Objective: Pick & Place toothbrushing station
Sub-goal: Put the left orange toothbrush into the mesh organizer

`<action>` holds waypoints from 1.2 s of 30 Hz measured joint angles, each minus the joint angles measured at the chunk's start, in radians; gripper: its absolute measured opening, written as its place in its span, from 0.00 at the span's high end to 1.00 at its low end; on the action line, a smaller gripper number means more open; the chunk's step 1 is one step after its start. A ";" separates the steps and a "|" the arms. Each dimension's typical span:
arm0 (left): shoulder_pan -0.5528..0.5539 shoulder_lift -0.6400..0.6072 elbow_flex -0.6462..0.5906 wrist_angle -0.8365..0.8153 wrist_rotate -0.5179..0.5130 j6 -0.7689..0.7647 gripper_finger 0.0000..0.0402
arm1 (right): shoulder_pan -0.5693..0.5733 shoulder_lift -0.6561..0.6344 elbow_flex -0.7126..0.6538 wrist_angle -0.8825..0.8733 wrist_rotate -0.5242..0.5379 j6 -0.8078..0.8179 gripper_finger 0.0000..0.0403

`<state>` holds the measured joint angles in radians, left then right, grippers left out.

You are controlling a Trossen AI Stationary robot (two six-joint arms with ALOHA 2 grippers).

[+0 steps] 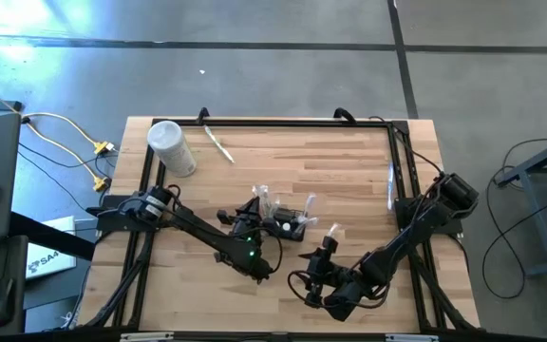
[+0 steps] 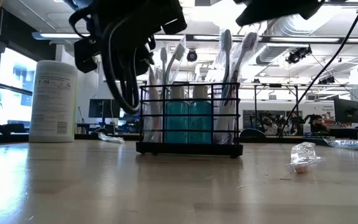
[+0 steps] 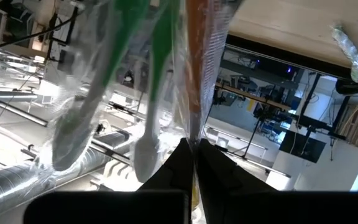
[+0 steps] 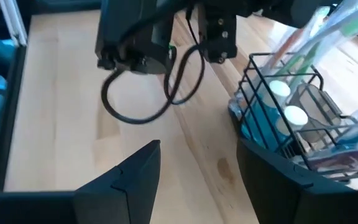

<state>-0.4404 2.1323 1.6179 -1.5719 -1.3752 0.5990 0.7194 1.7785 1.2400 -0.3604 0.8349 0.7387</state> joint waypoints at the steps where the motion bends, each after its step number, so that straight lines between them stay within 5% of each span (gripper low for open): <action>1: 0.000 0.000 0.005 0.000 -0.001 0.001 0.99 | -0.001 -0.001 0.001 0.009 0.001 0.000 0.49; 36: 0.033 0.000 -0.048 0.081 -0.048 0.158 0.99 | 0.014 -0.004 0.002 0.009 0.003 -0.002 0.49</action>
<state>-0.4076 2.1323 1.5700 -1.4904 -1.4227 0.7574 0.7334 1.7748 1.2423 -0.3511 0.8383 0.7372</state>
